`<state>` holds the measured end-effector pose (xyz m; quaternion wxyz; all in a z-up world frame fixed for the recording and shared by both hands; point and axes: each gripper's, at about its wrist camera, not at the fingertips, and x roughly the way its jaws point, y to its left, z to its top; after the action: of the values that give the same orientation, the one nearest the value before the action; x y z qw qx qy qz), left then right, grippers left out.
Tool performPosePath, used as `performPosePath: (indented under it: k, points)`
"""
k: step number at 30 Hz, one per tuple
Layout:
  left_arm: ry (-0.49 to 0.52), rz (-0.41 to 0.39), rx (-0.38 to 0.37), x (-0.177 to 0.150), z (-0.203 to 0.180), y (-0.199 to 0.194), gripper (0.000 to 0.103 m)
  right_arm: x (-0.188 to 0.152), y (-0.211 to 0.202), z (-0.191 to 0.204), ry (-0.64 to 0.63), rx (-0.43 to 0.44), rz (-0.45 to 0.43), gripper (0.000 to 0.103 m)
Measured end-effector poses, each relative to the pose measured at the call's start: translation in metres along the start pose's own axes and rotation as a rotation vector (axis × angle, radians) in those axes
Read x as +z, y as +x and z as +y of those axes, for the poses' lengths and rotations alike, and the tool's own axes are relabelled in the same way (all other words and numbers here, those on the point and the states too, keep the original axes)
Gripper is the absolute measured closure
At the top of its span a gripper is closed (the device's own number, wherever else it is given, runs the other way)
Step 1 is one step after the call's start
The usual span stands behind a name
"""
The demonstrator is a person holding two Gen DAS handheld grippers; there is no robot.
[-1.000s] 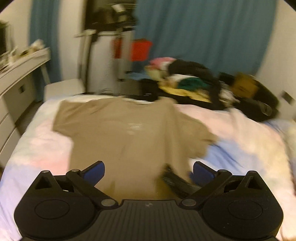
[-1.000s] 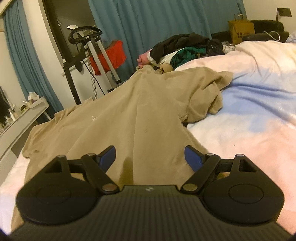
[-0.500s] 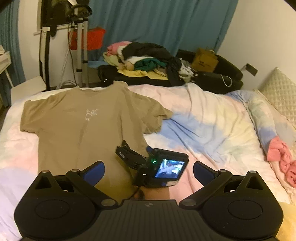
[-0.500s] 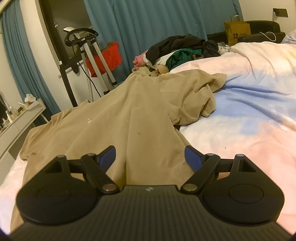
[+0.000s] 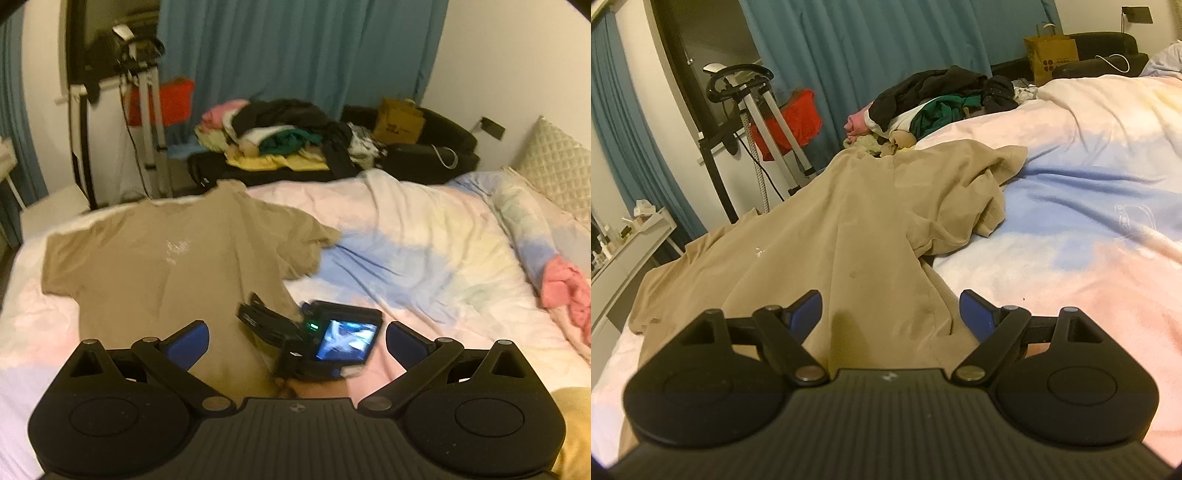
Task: Fold clothes
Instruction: 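Grasp the beige shirt's side edge with the right gripper and pull it flat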
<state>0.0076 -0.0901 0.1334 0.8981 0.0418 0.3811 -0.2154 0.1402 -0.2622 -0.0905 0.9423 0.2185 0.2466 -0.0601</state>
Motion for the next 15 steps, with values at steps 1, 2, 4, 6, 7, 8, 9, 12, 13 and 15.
performPosePath:
  k: [1,2,4,6,7,8,9,12,13,15]
  points:
    - [0.0,-0.014,0.011,-0.002,0.003,0.004,0.0,0.002,0.0,-0.002,0.002,0.002,-0.003,0.02]
    - [-0.003,-0.027,0.022,-0.005,0.007,0.009,0.0,0.003,0.0,-0.004,0.005,0.005,-0.007,0.02]
    - [-0.04,-0.06,0.054,-0.012,0.026,0.029,0.0,0.012,0.0,-0.014,0.044,0.018,-0.025,0.02]
    - [-0.078,-0.094,0.095,-0.021,0.047,0.051,0.0,0.022,0.002,-0.03,0.113,0.039,-0.039,0.02]
    - [-0.097,-0.11,0.118,-0.026,0.058,0.062,0.0,0.028,0.003,-0.038,0.148,0.05,-0.046,0.02]
    - [-0.112,-0.12,0.154,-0.032,0.07,0.075,0.0,0.031,0.007,-0.048,0.199,0.057,-0.05,0.02]
    - [-0.115,-0.134,0.186,-0.039,0.081,0.087,0.0,0.034,0.011,-0.059,0.252,0.064,-0.053,0.019]
    - [-0.156,-0.128,0.241,-0.06,0.117,0.123,0.0,0.039,0.031,-0.075,0.357,0.081,-0.053,0.025]
    - [-0.165,-0.108,0.25,-0.066,0.128,0.133,0.0,0.04,0.037,-0.077,0.377,0.082,-0.057,0.025]
    - [-0.18,-0.083,0.259,-0.073,0.147,0.145,0.001,0.043,0.05,-0.081,0.417,0.086,-0.064,0.025]
